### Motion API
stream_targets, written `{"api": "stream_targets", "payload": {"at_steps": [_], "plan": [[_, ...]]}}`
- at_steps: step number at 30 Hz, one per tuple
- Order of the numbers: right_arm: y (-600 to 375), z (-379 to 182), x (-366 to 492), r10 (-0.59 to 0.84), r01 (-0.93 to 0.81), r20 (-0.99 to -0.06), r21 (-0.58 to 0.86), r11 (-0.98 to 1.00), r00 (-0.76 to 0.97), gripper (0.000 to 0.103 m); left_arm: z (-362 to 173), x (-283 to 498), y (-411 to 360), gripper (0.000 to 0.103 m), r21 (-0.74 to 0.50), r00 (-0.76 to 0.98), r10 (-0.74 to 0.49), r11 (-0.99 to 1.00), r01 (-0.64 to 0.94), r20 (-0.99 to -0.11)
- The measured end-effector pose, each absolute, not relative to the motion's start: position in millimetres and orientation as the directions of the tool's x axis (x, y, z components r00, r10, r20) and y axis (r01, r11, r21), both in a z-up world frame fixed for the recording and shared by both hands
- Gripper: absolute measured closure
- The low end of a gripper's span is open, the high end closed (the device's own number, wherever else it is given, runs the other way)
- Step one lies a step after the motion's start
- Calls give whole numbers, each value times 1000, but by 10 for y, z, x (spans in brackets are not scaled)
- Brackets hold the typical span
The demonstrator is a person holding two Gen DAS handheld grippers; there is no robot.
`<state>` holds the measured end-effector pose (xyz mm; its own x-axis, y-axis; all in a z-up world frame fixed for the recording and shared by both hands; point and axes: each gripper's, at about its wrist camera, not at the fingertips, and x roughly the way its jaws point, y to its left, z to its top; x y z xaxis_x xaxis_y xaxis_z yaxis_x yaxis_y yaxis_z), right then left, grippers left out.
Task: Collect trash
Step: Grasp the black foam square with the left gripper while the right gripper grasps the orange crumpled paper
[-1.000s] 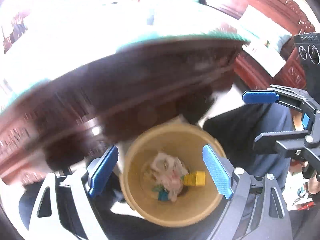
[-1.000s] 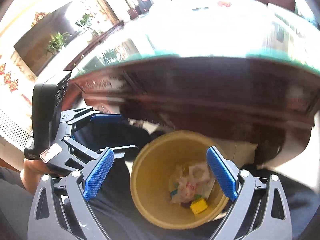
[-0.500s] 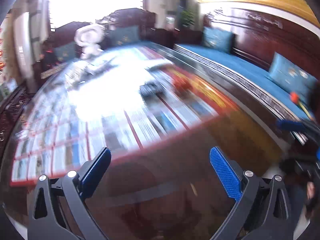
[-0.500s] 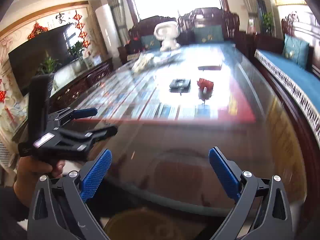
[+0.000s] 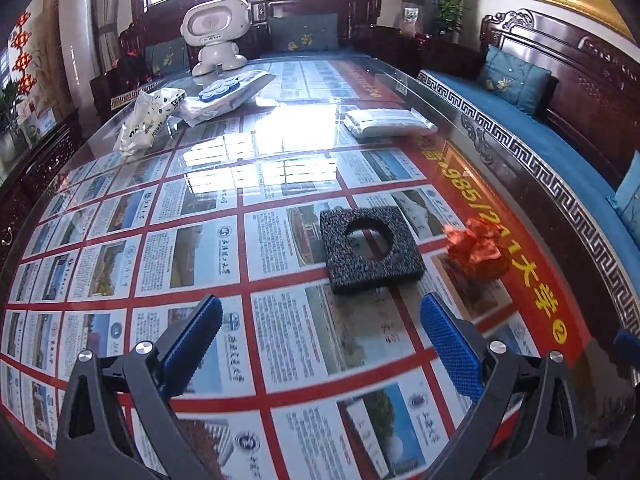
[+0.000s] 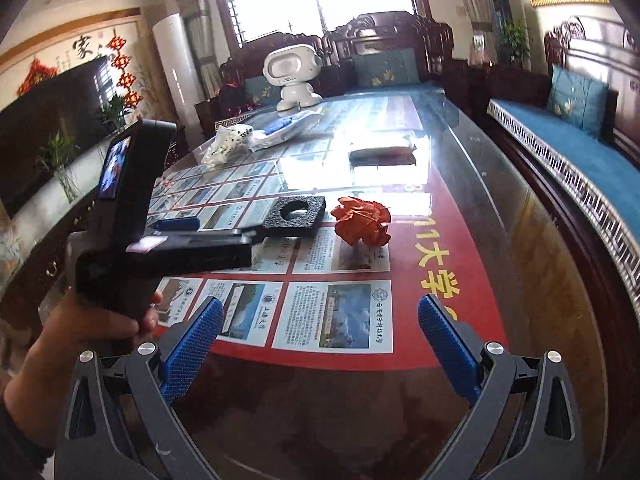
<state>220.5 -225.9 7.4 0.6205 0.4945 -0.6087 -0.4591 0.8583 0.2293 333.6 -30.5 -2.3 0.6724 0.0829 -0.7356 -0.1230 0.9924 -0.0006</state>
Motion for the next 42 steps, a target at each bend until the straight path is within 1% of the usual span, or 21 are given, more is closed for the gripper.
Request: {"api": "stream_targets", "payload": {"at_steps": [5, 6, 7, 9, 10, 11, 13, 14, 15, 16, 17, 24, 26, 31, 38, 41, 42], "plan": [[-2281, -1, 2353, 488, -454, -625, 228, 861, 610, 9, -63, 3689, -150, 4, -9, 644, 129, 978, -207, -754], [-2270, 1, 2373, 488, -455, -627, 229, 861, 607, 9, -87, 3742, -149, 6, -5, 634, 130, 978, -207, -762], [-2264, -1, 2395, 488, -455, -629, 230, 860, 605, 9, -114, 3808, -153, 9, 0, 621, 128, 979, -202, -774], [-2246, 16, 2409, 493, -463, -628, 229, 857, 602, 9, -166, 3929, -153, 20, 5, 597, 124, 980, -198, -792], [-2240, 22, 2414, 491, -464, -628, 225, 857, 604, 9, -192, 3959, -153, 22, 0, 590, 117, 981, -195, -799], [-2228, 39, 2412, 492, -467, -626, 220, 856, 605, 9, -212, 3968, -154, 28, -3, 584, 113, 981, -195, -804], [-2209, 69, 2417, 493, -474, -625, 214, 854, 606, 9, -258, 3976, -151, 34, -14, 576, 98, 983, -186, -811], [-2202, 82, 2425, 492, -474, -623, 211, 855, 608, 9, -260, 3962, -157, 40, -29, 583, 80, 984, -175, -809], [-2196, 92, 2433, 491, -475, -622, 210, 855, 610, 9, -252, 3939, -171, 56, -33, 592, 72, 986, -165, -803], [-2186, 98, 2448, 490, -475, -623, 208, 855, 609, 9, -241, 3920, -180, 66, -39, 599, 64, 987, -158, -799], [-2174, 103, 2465, 488, -475, -624, 205, 856, 610, 9, -227, 3899, -189, 83, -50, 605, 51, 988, -149, -794], [-2123, 46, 2613, 462, -459, -650, 191, 868, 604, 9, -107, 3722, -169, 83, -97, 633, -15, 991, -94, -774], [-2088, 18, 2657, 435, -447, -662, 166, 879, 610, 9, -63, 3674, -149, 83, -108, 634, -34, 991, -79, -773], [-1947, -82, 2864, 358, -421, -690, 85, 903, 629, 9, 21, 3602, -100, 83, -82, 645, -18, 994, -70, -764], [-1715, -137, 3273, 318, -399, -713, 58, 915, 625, 9, 12, 3603, -103, 83, -76, 643, -19, 995, -61, -765], [-1671, -174, 3400, 286, -382, -732, 38, 923, 618, 11, -13, 3621, -96, 83, -82, 639, -25, 995, -60, -769], [-1672, -185, 3434, 295, -384, -737, 51, 922, 608, 16, -16, 3624, -97, 83, -82, 638, -25, 995, -60, -769]]}}
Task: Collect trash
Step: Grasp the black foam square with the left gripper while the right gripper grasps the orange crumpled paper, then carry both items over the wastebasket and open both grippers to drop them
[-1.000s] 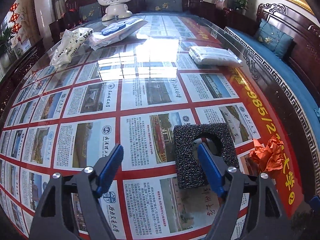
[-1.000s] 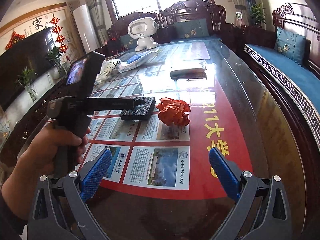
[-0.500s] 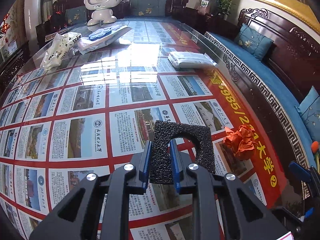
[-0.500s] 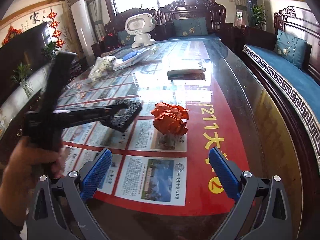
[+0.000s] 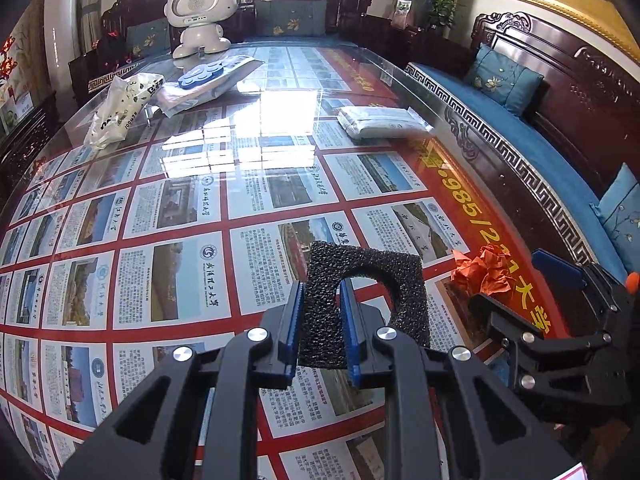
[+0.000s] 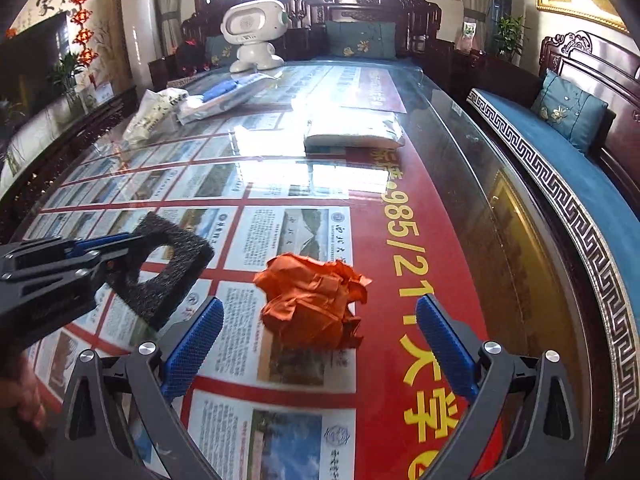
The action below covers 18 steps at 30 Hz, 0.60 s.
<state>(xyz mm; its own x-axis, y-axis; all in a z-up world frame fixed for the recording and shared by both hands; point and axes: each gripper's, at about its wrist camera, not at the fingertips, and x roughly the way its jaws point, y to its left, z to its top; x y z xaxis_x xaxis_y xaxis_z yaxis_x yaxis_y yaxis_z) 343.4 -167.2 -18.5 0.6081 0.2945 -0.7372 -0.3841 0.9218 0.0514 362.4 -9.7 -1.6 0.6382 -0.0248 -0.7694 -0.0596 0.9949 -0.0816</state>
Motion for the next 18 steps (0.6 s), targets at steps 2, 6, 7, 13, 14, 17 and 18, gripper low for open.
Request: {"api": "stream_targets", "payload": {"at_steps": [2, 6, 7, 13, 14, 17, 18], "plan": [[-1658, -215, 3474, 309, -398, -749, 66, 915, 586, 30, -23, 3631, -108, 83, -79, 637, -26, 995, -56, -771], [-1648, -292, 3485, 306, -415, -767, 58, 908, 564, 56, -46, 3644, -138, 83, -79, 632, -31, 996, -48, -774], [-1656, -291, 3462, 297, -413, -766, 45, 910, 571, 56, -47, 3641, -146, 83, -78, 632, -32, 996, -46, -774], [-1735, -212, 3359, 296, -405, -746, 38, 913, 597, 57, -27, 3589, -193, 83, -77, 634, -39, 997, -32, -772], [-1754, -195, 3334, 296, -404, -742, 37, 914, 601, 57, -21, 3571, -195, 83, -78, 636, -42, 997, -29, -770], [-1788, -145, 3263, 292, -396, -731, 33, 918, 616, 57, 0, 3495, -211, 83, -79, 642, -44, 997, -26, -765], [-1803, -124, 3225, 294, -397, -729, 33, 917, 619, 57, 5, 3471, -212, 83, -81, 643, -47, 996, -24, -764]]}}
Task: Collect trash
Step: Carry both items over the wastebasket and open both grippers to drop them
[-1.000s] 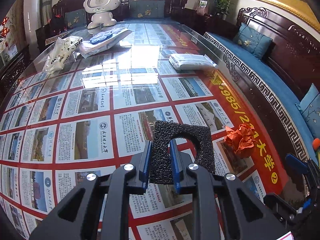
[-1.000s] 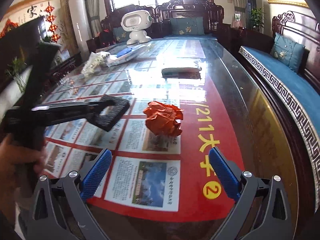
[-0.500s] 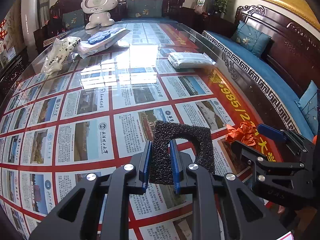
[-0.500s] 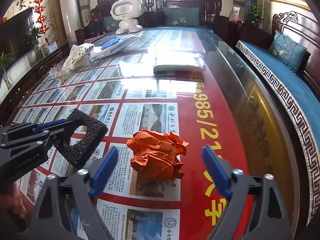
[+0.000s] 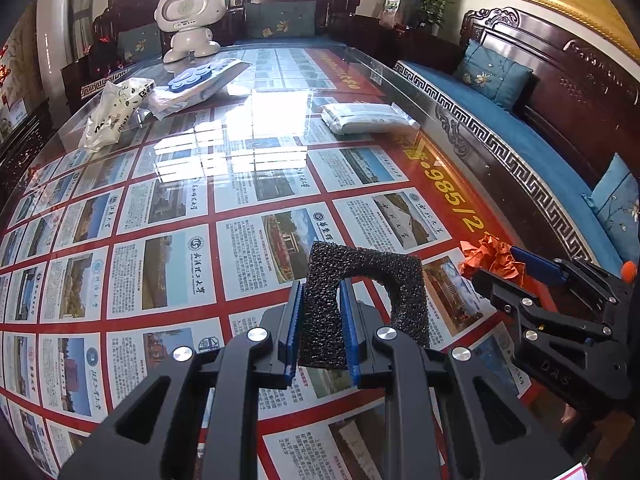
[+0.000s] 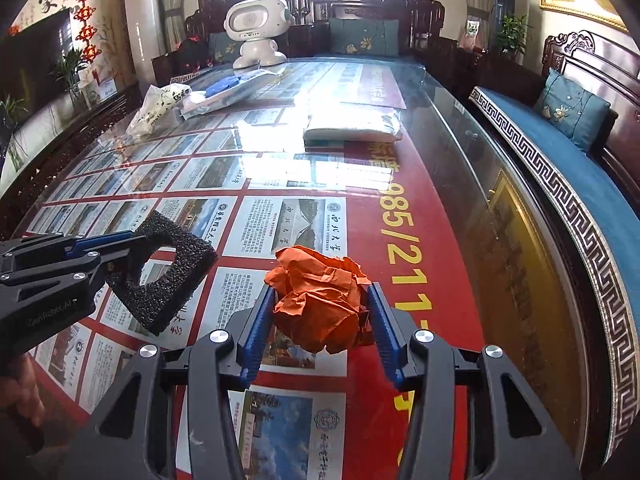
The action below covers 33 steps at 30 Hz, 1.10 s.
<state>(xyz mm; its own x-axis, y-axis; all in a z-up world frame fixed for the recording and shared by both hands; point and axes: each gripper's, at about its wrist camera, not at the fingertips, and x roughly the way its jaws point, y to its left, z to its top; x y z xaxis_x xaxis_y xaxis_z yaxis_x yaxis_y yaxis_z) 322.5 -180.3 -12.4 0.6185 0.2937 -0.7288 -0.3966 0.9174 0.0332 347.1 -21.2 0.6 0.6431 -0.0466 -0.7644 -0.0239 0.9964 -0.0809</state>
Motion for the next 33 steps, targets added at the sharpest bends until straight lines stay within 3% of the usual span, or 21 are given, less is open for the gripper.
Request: {"api": "stream_targets", "payload": {"at_steps": [10, 22, 27, 33], "plan": [[-1876, 232, 2570, 316, -431, -683, 1, 902, 659, 57, 210, 2879, -360, 83, -80, 682, -85, 996, 38, -727], [-2128, 703, 1015, 449, -547, -587, 12, 837, 674, 57, 603, 1383, -610, 83, -18, 744, -161, 980, 196, -649], [-2258, 556, 322, 496, -606, -620, 42, 794, 608, 57, 467, 579, -732, 83, 6, 725, -197, 964, 267, -660], [-2372, 138, -359, 486, -611, -692, 82, 787, 533, 56, 0, -132, -814, 83, -67, 653, -256, 952, 300, -713]]}}
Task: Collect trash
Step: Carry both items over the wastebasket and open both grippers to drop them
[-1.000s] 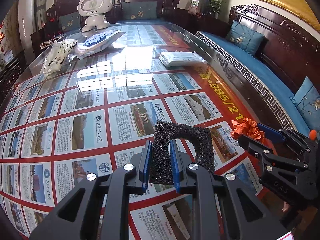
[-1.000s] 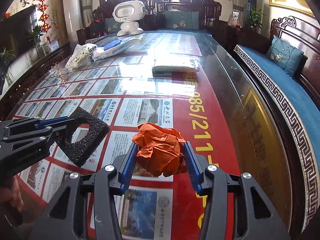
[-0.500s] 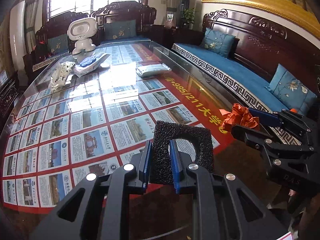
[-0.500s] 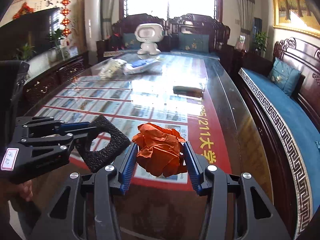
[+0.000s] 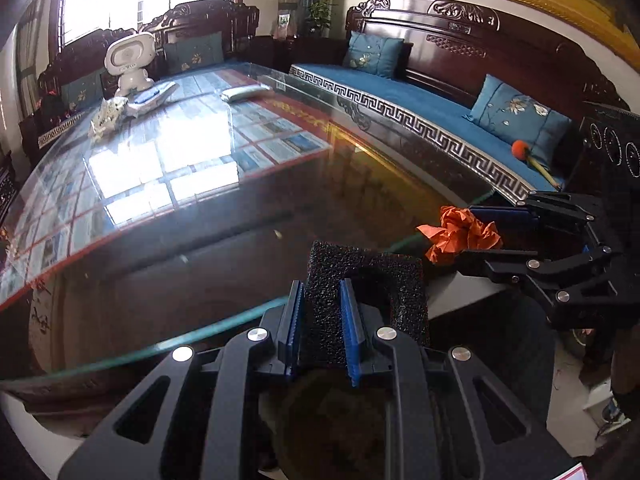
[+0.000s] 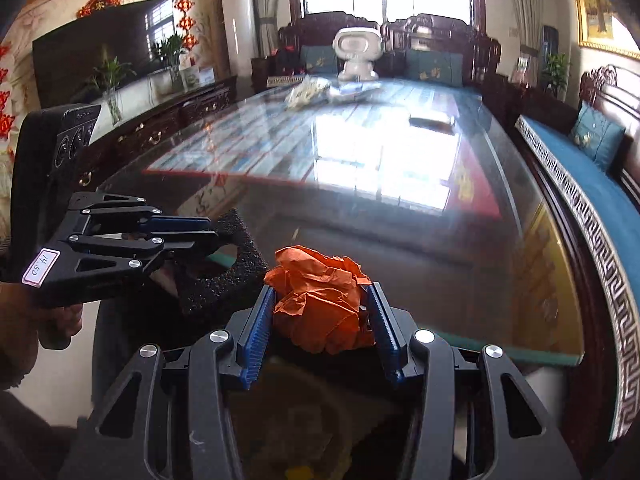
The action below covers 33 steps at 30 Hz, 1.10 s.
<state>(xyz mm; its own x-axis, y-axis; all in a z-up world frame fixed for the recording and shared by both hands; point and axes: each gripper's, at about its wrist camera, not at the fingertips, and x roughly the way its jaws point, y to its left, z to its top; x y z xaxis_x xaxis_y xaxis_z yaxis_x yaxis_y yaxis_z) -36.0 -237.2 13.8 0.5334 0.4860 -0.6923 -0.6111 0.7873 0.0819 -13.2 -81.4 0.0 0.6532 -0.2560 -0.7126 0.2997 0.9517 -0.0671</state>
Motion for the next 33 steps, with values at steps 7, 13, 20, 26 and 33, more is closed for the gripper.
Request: {"api": "stream_targets", "payload": {"at_steps": [7, 13, 20, 26, 33], "plan": [[-2284, -692, -838, 439, -590, -798, 133, 796, 413, 56, -865, -645, -911, 83, -75, 542, -223, 956, 283, -810], [-2303, -1462, -1003, 397, -517, -872, 207, 830, 288, 56, -1825, -869, -871, 83, -66, 361, -154, 968, 243, -920], [-2187, -1921, -995, 356, -492, -909, 213, 844, 218, 56, -2297, -876, -810, 83, -124, 251, -180, 967, 221, -951], [-2234, -2022, -1001, 347, -506, -913, 200, 839, 216, 56, -2372, -797, -872, 83, -122, 219, -177, 963, 242, -960], [-2254, -2048, -983, 344, -520, -917, 197, 831, 202, 56, -2383, -770, -967, 70, -127, 208, -182, 960, 251, -961]]}}
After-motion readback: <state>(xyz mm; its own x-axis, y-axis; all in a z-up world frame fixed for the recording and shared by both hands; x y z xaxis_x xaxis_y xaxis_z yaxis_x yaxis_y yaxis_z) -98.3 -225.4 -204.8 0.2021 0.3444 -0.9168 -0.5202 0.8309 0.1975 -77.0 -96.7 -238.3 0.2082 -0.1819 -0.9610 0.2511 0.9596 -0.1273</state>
